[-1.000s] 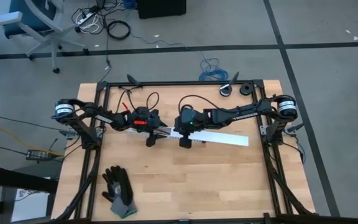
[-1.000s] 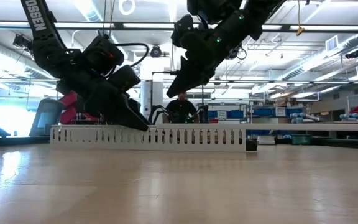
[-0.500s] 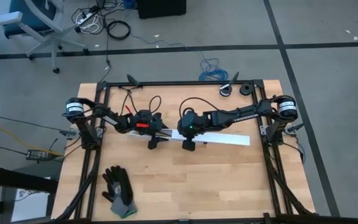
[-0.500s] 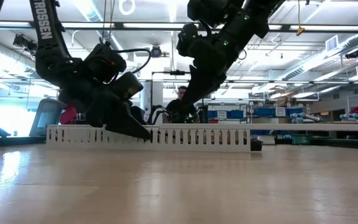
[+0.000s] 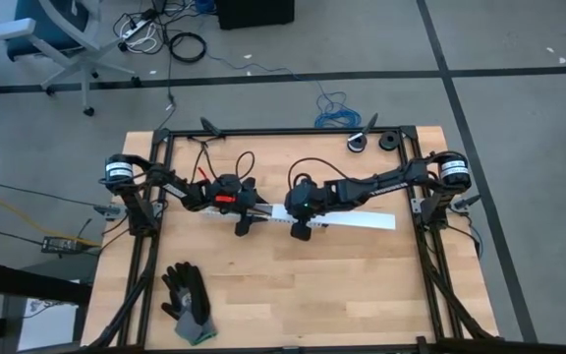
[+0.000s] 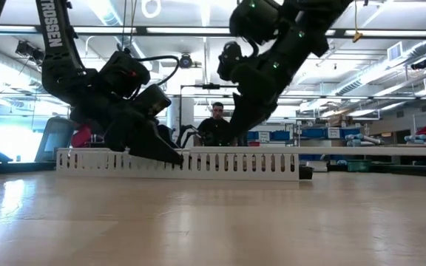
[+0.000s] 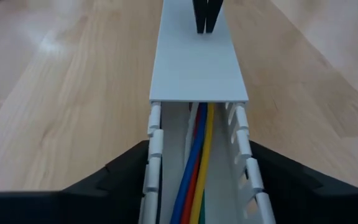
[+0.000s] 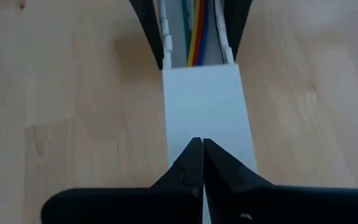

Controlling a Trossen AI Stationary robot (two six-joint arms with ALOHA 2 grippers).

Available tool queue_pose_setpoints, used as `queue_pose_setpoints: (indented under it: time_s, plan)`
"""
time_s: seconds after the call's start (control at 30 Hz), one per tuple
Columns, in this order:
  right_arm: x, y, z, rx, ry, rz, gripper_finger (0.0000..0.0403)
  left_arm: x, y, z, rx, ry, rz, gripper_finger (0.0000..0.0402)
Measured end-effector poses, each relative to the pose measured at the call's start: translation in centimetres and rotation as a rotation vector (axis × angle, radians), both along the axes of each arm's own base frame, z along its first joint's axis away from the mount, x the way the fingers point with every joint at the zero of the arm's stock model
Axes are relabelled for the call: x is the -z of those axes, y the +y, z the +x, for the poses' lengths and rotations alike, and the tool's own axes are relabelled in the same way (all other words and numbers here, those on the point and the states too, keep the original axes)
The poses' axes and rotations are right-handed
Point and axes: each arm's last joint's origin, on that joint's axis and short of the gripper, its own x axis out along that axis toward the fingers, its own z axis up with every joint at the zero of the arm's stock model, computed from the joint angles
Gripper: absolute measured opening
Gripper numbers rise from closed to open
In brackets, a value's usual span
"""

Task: Ziptie cables
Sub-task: Close the white cable duct with the cover

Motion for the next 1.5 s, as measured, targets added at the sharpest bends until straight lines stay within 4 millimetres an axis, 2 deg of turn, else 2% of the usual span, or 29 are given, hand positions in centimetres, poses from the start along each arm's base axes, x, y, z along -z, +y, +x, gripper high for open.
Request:
queue_pose_setpoints:
  time_s: [0.23,0.53,0.67,0.8,0.9,1.27,1.5]
  plan:
    - [0.8,0.0,-0.1,-0.002,-0.06,0.02,0.0,0.0,0.0,0.0,-0.003,-0.001,-0.001,0.0231]
    - [3.6,-1.8,2.3,-0.062,-0.147,0.13,0.0,0.0,0.0,0.0,-0.009,0.0,-0.012,0.023]
    - [3.2,-1.9,2.9,-0.112,-0.219,0.059,0.0,0.0,0.0,0.0,-0.014,0.001,-0.022,0.023]
    - [1.4,-1.4,3.1,-0.167,-0.323,-0.028,0.0,-0.1,0.1,0.0,-0.028,0.0,-0.035,0.023]
    - [0.3,-1.4,3.0,-0.168,-0.356,-0.033,0.0,0.0,0.1,0.0,-0.033,0.002,-0.045,0.0231]
    - [0.4,-1.1,2.9,-0.163,-0.333,-0.015,0.0,0.0,0.0,0.0,-0.029,0.008,-0.043,0.0292]
    - [0.5,-1.2,2.8,-0.154,-0.323,-0.003,0.0,0.2,0.0,-0.2,-0.033,0.038,-0.059,0.0299]
